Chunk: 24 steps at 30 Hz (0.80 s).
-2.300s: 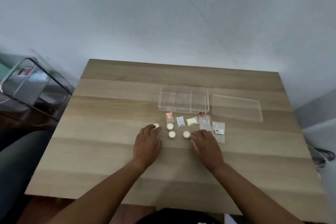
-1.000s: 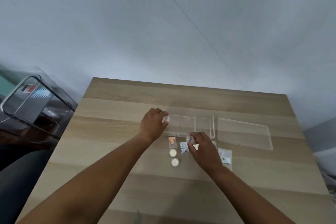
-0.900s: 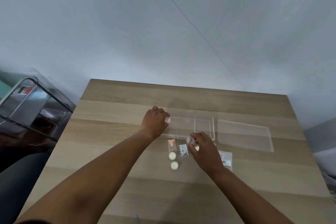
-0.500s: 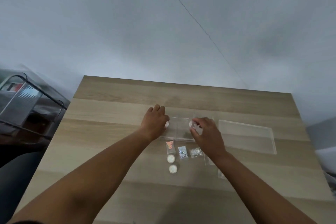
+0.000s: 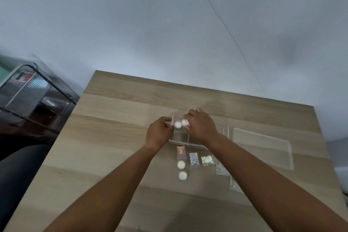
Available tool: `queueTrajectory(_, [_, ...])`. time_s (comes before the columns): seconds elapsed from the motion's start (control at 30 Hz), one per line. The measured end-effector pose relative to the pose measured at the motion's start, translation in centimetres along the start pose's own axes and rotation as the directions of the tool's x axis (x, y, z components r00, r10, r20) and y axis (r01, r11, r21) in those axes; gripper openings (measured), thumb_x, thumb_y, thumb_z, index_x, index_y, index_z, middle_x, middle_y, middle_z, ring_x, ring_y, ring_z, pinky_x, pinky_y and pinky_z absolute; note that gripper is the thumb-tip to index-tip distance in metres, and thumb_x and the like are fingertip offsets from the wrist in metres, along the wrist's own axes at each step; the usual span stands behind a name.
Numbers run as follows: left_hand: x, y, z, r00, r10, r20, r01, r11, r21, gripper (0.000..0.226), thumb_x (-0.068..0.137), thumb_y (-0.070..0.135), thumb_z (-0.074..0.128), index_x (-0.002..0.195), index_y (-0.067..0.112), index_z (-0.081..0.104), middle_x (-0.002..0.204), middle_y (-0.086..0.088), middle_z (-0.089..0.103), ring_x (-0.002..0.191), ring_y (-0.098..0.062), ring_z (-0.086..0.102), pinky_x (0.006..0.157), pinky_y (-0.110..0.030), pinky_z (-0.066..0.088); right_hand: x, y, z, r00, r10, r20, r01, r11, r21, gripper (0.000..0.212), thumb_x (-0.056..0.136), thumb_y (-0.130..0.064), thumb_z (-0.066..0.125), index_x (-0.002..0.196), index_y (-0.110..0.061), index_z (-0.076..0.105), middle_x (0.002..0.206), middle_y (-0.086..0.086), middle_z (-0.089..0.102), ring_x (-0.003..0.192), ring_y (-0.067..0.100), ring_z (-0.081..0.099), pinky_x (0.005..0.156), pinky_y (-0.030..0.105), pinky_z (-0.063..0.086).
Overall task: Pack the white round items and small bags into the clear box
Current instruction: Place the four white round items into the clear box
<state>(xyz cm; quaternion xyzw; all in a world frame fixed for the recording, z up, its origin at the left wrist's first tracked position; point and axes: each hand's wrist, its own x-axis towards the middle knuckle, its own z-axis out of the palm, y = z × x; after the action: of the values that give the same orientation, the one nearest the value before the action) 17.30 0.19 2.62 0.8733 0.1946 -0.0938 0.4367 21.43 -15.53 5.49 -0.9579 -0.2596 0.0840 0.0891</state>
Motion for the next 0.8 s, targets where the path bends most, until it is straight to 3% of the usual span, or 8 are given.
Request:
queueTrajectory(0.07, [0.1,0.0,0.1,1.000,-0.012,-0.005,0.012,1.000,-0.007,0.035,0.082,0.021,0.061,0.117,0.022,0.066,0.072,0.010,0.060,0.074,-0.012,0.058,0.072,-0.023,0.041,0.5,-0.6,-0.1,0.997,-0.063,0.043,0.068,0.991,-0.115,0.029,0.087,-0.025,0.055,0.110,-0.010,0.064,0.111,0.009,0.062,0.106,0.029,0.049,0.083,0.039,0.042])
queueTrajectory(0.17, [0.1,-0.1,0.1,1.000,-0.012,-0.009,0.012,1.000,-0.012,0.035,0.082,0.022,0.062,0.116,0.024,0.066,0.074,0.007,0.063,0.074,-0.013,0.060,0.071,-0.024,0.044,1.0,-1.2,0.0,0.990,-0.034,0.136,0.066,0.970,-0.236,0.023,0.089,-0.020,0.054,0.106,-0.008,0.065,0.112,0.010,0.061,0.110,0.031,0.047,0.087,0.041,0.042])
queueTrajectory(0.33, [0.1,-0.2,0.0,1.000,0.001,-0.006,-0.001,1.000,-0.011,0.035,0.082,0.022,0.062,0.116,0.026,0.066,0.062,0.010,0.061,0.068,-0.013,0.061,0.065,-0.025,0.043,1.2,-2.3,0.1,0.979,0.010,0.205,0.053,0.954,-0.296,0.023,0.089,-0.014,0.050,0.105,-0.007,0.066,0.114,0.013,0.059,0.114,0.033,0.045,0.090,0.042,0.040])
queueTrajectory(0.6, [-0.2,-0.1,-0.2,1.000,0.001,-0.005,-0.001,1.000,-0.001,0.036,0.081,0.021,0.062,0.117,0.026,0.066,0.062,0.010,0.061,0.065,-0.009,0.059,0.061,-0.021,0.041,0.4,-2.0,0.9,0.988,0.019,0.153,0.018,0.971,-0.237,0.022,0.088,-0.011,0.050,0.105,-0.008,0.064,0.109,0.011,0.063,0.113,0.033,0.045,0.087,0.042,0.040])
queueTrajectory(0.8, [-0.6,0.4,-0.5,1.000,-0.006,0.000,0.006,1.000,0.012,0.034,0.084,0.024,0.065,0.118,0.022,0.067,0.077,0.005,0.063,0.086,-0.016,0.065,0.073,-0.023,0.043,-1.7,-0.6,1.6,1.000,-0.012,-0.020,0.011,0.999,-0.030,0.032,0.087,-0.026,0.053,0.116,-0.014,0.063,0.113,0.005,0.066,0.105,0.027,0.048,0.085,0.039,0.040])
